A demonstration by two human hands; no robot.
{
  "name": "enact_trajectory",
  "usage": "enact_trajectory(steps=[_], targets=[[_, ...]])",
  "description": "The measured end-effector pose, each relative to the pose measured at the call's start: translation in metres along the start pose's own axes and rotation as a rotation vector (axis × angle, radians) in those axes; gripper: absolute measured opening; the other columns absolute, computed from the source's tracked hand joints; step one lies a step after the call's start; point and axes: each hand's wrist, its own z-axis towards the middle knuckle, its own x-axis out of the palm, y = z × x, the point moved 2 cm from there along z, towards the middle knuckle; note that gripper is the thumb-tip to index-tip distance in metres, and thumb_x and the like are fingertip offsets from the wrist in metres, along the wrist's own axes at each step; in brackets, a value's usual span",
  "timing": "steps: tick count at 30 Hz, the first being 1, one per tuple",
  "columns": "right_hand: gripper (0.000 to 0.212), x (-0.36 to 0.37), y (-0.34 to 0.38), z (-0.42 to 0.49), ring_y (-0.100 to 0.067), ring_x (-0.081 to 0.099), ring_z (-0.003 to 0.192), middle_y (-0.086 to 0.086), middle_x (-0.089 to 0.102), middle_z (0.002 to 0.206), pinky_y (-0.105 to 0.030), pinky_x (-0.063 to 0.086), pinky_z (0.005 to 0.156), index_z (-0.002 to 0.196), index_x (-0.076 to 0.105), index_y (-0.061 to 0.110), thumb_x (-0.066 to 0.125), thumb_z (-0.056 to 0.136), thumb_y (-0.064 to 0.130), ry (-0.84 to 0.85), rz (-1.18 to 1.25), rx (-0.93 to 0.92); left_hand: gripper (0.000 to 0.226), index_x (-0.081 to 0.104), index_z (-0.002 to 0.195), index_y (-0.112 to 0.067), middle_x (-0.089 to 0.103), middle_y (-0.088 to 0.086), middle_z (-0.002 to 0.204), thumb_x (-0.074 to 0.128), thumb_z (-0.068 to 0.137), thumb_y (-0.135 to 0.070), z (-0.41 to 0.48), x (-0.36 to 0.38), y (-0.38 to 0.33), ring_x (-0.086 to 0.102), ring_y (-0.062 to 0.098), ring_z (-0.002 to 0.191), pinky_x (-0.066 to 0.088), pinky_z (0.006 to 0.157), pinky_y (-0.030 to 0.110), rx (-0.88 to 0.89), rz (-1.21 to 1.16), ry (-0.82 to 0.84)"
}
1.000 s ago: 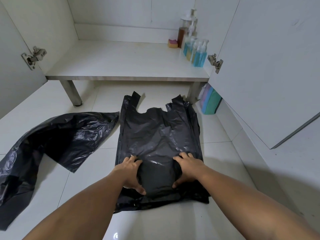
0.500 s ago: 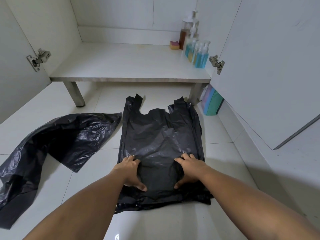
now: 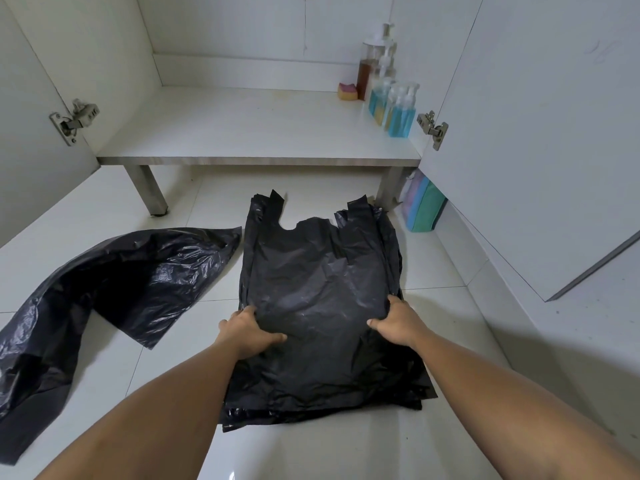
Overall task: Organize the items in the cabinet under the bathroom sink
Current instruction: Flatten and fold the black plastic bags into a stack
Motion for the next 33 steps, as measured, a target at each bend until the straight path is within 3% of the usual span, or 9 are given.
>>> enact_trajectory(steps=[4,8,10,15,21,26,30,33], targets=[[0.085,-0.003,0.002,-0.005,-0.033,0.039,0.137,-0.009,0.033,0.153,-0.051,0.040,0.110,0.154,0.025,0.018,0.068,0.087,0.050,-0.087,-0.138,-0.008,0.099,0.042,0.145,-0.028,0.049,0.004,0.145,0.076,0.063,-0.071,-0.003,-0.002,0.003,0.044,0.032,0.132,0.040,0.108,0.044,0.015,-0.011,-0.014],[0.083,-0.010,0.007,-0.013,-0.031,0.035,0.135,-0.005,0.032,0.147,-0.057,0.042,0.103,0.147,0.032,0.024,0.070,0.081,0.056,-0.237,-0.389,-0.144,0.099,0.033,0.149,-0.029,0.012,0.008,0.164,0.074,0.069,-0.070,-0.013,-0.009,0.001,0.025,0.032,0.145,0.034,0.112,0.053,0.073,0.248,-0.079],[0.085,-0.006,0.010,-0.015,-0.028,0.032,0.136,-0.002,0.032,0.147,-0.057,0.039,0.103,0.146,0.037,0.027,0.072,0.077,0.062,-0.142,-0.463,-0.222,0.094,0.031,0.150,-0.034,0.000,0.005,0.166,0.068,0.073,-0.072,-0.017,-0.009,-0.002,0.017,0.032,0.147,0.029,0.112,0.055,0.152,0.409,-0.051],[0.095,0.007,0.014,-0.020,-0.033,0.018,0.143,-0.005,0.021,0.154,-0.067,0.023,0.110,0.148,0.040,0.029,0.075,0.069,0.068,0.099,-0.571,-0.129,0.082,0.027,0.154,-0.037,-0.010,0.005,0.167,0.054,0.084,-0.072,-0.021,-0.004,-0.007,0.006,0.035,0.150,0.017,0.115,0.063,0.151,0.553,0.068],[0.084,-0.011,0.067,-0.020,-0.033,0.024,0.143,-0.006,0.022,0.156,-0.067,0.023,0.112,0.147,0.040,0.027,0.072,0.078,0.063,0.016,-0.486,-0.205,0.080,0.031,0.153,-0.028,-0.001,0.005,0.168,0.057,0.087,-0.067,-0.018,-0.047,-0.024,0.011,0.034,0.151,0.022,0.116,0.059,0.246,0.560,0.031],[0.080,-0.010,0.161,-0.024,-0.031,0.027,0.142,-0.003,0.024,0.153,-0.063,0.030,0.110,0.148,0.040,0.027,0.071,0.081,0.058,0.018,-0.376,-0.368,0.070,0.045,0.147,-0.016,0.042,0.010,0.152,0.061,0.092,-0.057,-0.013,-0.149,-0.036,0.042,0.030,0.137,0.037,0.113,0.045,0.365,0.505,0.043],[0.073,-0.003,0.242,-0.030,-0.031,0.033,0.139,-0.006,0.031,0.150,-0.059,0.036,0.110,0.147,0.042,0.024,0.071,0.085,0.050,0.009,-0.343,-0.587,0.061,0.056,0.134,-0.012,0.062,0.008,0.127,0.063,0.091,-0.055,-0.012,-0.215,-0.023,0.057,0.026,0.112,0.049,0.097,0.042,0.327,0.439,-0.118],[0.069,0.013,0.283,-0.032,-0.030,0.039,0.135,-0.007,0.034,0.149,-0.053,0.039,0.110,0.146,0.044,0.021,0.071,0.087,0.043,0.036,-0.307,-0.706,0.060,0.057,0.134,-0.013,0.062,0.007,0.127,0.063,0.091,-0.054,-0.006,-0.208,0.009,0.058,0.028,0.111,0.050,0.096,0.042,0.243,0.340,-0.164]])
